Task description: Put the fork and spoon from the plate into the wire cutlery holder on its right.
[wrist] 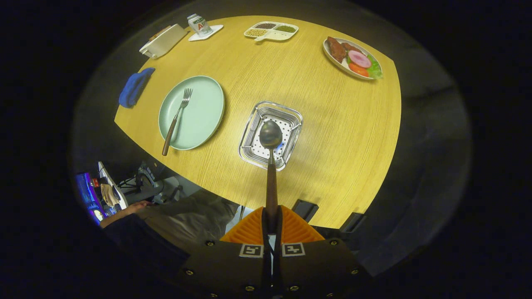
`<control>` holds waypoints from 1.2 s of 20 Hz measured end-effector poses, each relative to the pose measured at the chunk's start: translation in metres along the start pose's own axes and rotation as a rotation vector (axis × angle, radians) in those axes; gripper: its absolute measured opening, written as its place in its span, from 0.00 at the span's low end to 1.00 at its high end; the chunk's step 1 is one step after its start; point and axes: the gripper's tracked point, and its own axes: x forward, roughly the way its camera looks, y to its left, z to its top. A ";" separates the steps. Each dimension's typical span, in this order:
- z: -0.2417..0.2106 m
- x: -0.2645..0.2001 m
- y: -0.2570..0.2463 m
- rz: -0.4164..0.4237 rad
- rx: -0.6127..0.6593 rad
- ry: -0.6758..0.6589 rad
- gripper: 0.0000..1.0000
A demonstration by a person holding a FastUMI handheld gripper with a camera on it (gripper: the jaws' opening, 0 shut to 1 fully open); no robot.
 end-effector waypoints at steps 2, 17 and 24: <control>0.002 0.007 -0.006 -0.030 -0.019 0.019 0.02; 0.022 -0.044 -0.019 -0.074 0.053 -0.177 0.32; 0.027 -0.077 0.057 0.025 0.055 -0.339 0.32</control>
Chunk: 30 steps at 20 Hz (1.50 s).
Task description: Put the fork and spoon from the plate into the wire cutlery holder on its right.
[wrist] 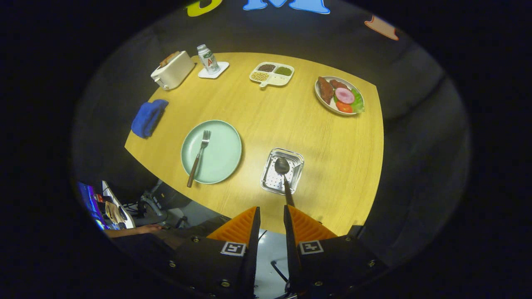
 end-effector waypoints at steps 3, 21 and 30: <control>-0.005 0.001 0.037 0.057 -0.014 -0.006 0.32; -0.001 0.117 0.191 0.257 0.097 0.089 0.33; 0.009 0.188 0.197 0.197 0.118 0.161 0.33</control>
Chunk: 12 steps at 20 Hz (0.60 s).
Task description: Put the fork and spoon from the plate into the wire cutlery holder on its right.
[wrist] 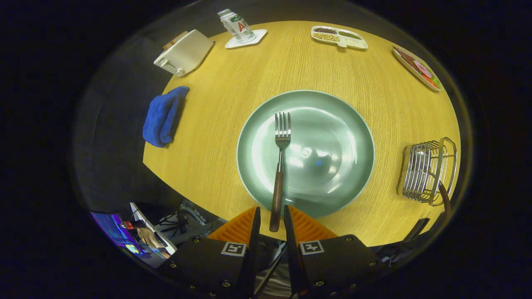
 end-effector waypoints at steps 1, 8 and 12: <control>0.000 0.005 -0.001 -0.003 -0.008 0.010 0.32; -0.002 0.021 -0.018 -0.055 -0.054 0.062 0.33; -0.004 0.024 -0.035 -0.086 -0.105 0.092 0.33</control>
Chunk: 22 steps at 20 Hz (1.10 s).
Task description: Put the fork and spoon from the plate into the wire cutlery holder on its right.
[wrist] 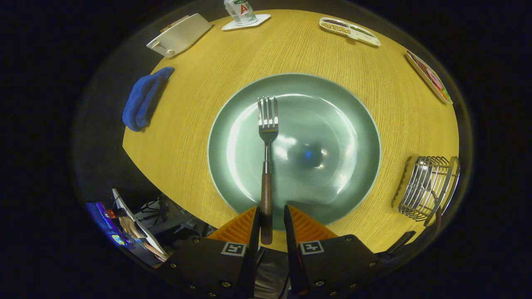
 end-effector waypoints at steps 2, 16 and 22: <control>-0.002 0.003 -0.005 -0.012 -0.022 0.014 0.33; -0.015 -0.046 -0.021 -0.014 -0.279 0.078 0.04; -0.031 -0.130 -0.081 -0.152 -0.419 0.128 0.03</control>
